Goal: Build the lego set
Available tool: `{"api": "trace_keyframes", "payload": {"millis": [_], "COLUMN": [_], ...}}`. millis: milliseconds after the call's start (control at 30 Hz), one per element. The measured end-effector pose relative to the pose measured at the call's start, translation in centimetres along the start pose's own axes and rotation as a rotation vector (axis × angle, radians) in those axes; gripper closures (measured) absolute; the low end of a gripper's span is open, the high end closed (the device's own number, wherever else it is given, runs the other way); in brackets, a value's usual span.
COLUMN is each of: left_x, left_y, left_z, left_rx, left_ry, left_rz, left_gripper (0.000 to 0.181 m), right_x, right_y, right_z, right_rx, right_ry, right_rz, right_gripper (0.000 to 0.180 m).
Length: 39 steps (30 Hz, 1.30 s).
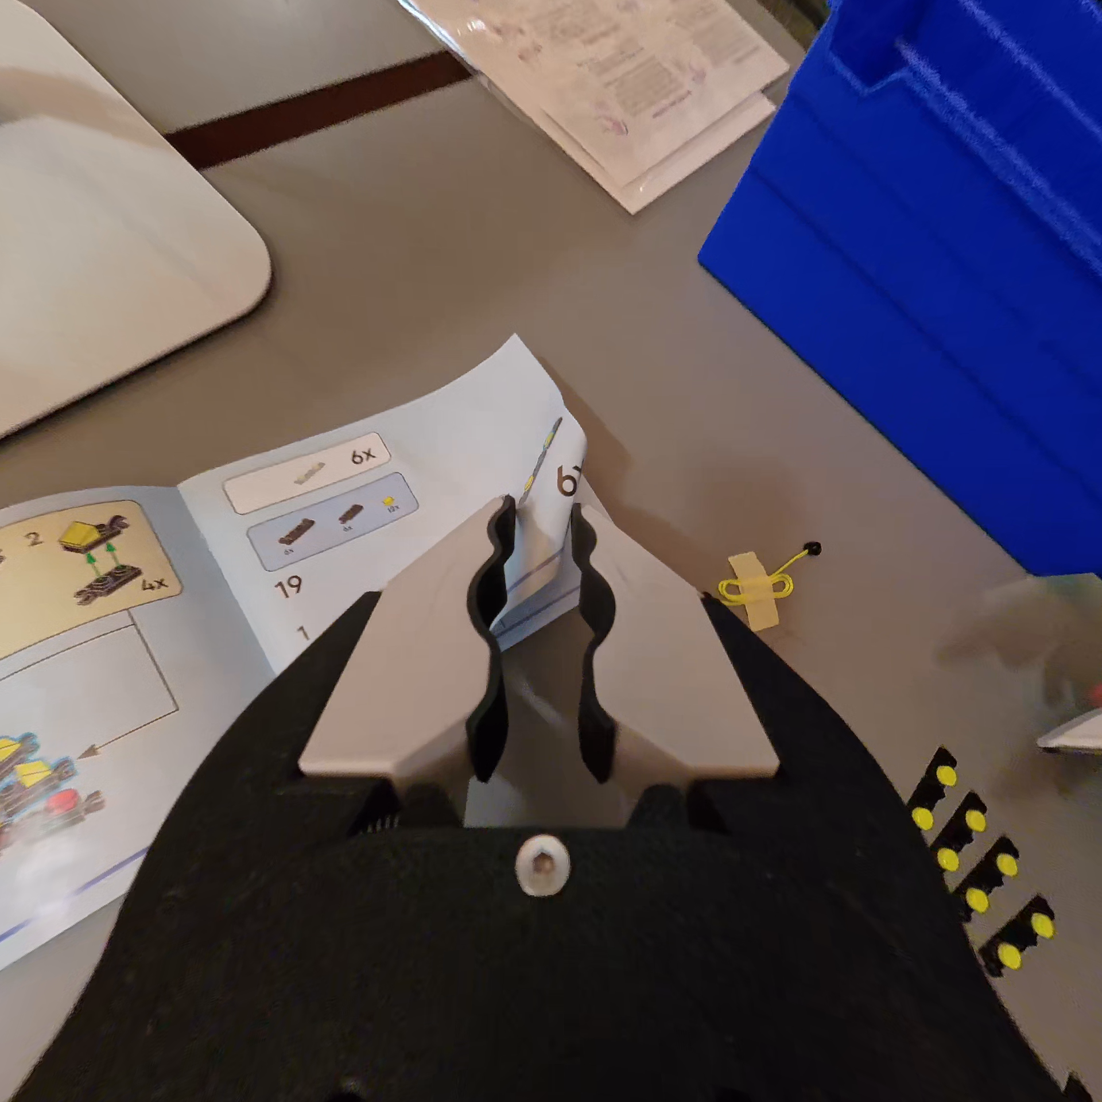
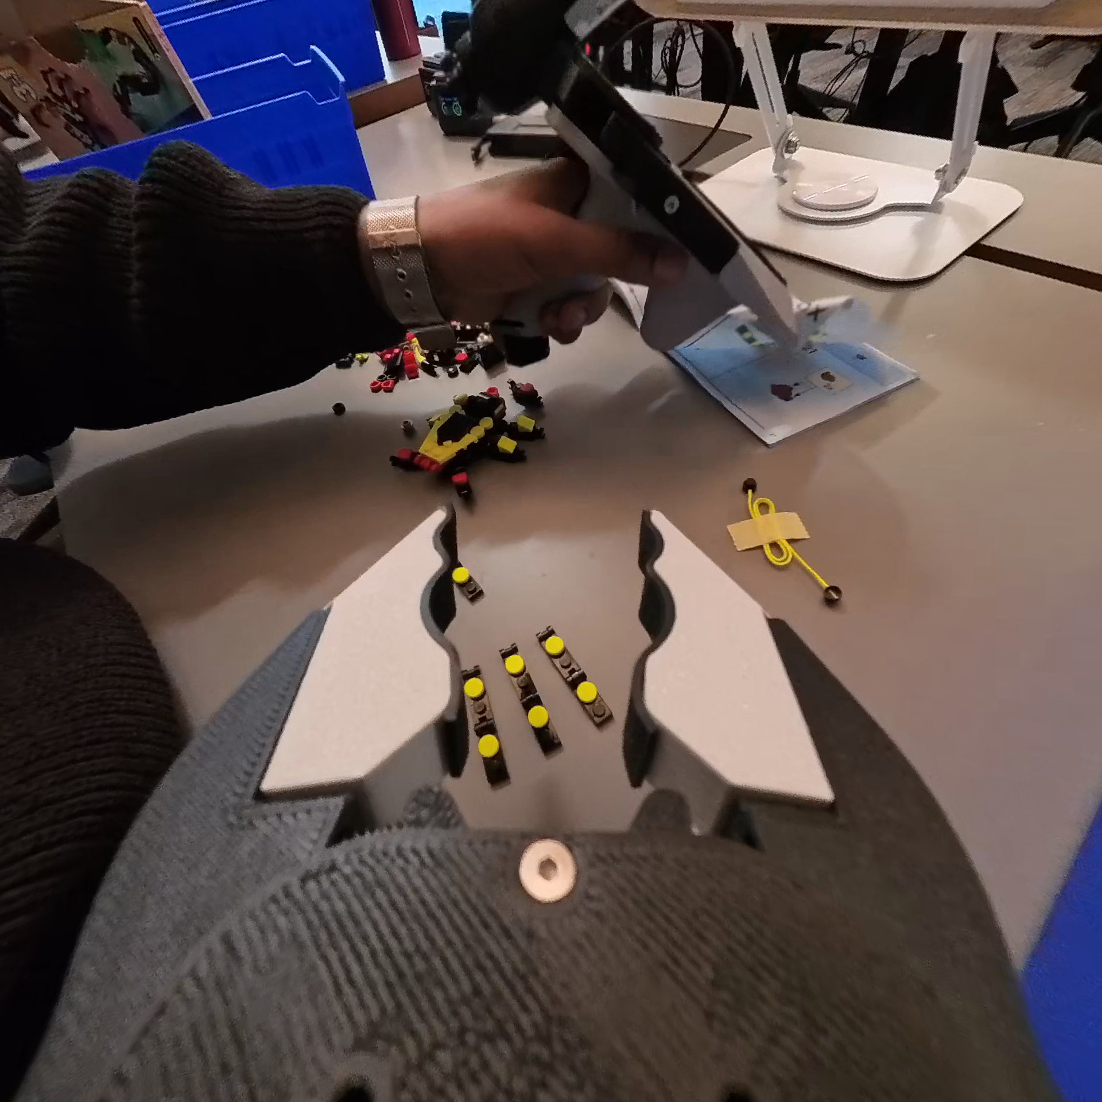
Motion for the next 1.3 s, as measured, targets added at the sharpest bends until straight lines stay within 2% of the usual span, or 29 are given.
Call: {"api": "trace_keyframes", "payload": {"millis": [233,400,533,600,733,833,900,967,1067,1167,1300], "left_x": [2.2,1.6,0.4,-0.4,-1.5,-0.8,-0.2,0.2,-1.0,-2.0,-3.0], "left_y": [3.0,7.3,9.9,11.5,14.6,14.2,11.8,8.3,5.3,6.1,7.8], "left_z": [3.8,7.2,9.3,10.1,11.9,13.4,12.8,11.0,7.2,5.0,4.9], "left_rx": [-0.065,-0.021,0.050,0.122,0.261,0.295,0.283,0.194,0.127,0.181,0.192], "left_ry": [-0.196,-0.267,-0.273,-0.261,-0.280,-0.363,-0.342,-0.289,-0.122,-0.040,0.003], "left_rz": [0.209,0.352,0.390,0.398,0.427,0.366,0.248,0.126,0.047,0.058,0.142], "left_gripper": [0.173,0.172,0.170,0.164,0.140,0.129,0.130,0.132,0.135,0.140,0.139], "right_x": [-0.6,-0.8,-0.9,-0.9,-0.7,-0.7,-0.7,-0.7,-0.7,-0.6,-0.6], "right_y": [-0.7,-1.3,-1.3,-1.1,-0.7,-0.8,-1.0,-1.2,-1.2,-1.2,-1.3], "right_z": [0.0,-0.1,-0.4,-0.6,-1.1,-1.2,-1.3,-1.3,-1.4,-1.2,-0.9], "right_rx": [-0.038,-0.051,-0.063,-0.052,-0.027,-0.036,-0.046,-0.053,-0.058,-0.067,-0.080], "right_ry": [0.028,0.033,0.046,0.042,0.032,0.034,0.036,0.036,0.037,0.035,0.035], "right_rz": [0.004,-0.020,-0.013,-0.007,-0.016,-0.023,-0.026,-0.030,-0.033,-0.022,-0.007], "right_gripper": [0.119,0.120,0.121,0.121,0.121,0.122,0.122,0.123,0.123,0.123,0.124]}}
Point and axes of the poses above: each gripper's, where its closed fingertips meet, z back along the fingers, x out of its top, y = z × x across the jaws, the point moved 5 cm from there along z, back along the fingers, and after that the axes turned 6 degrees about z, right-handed, at the moved point
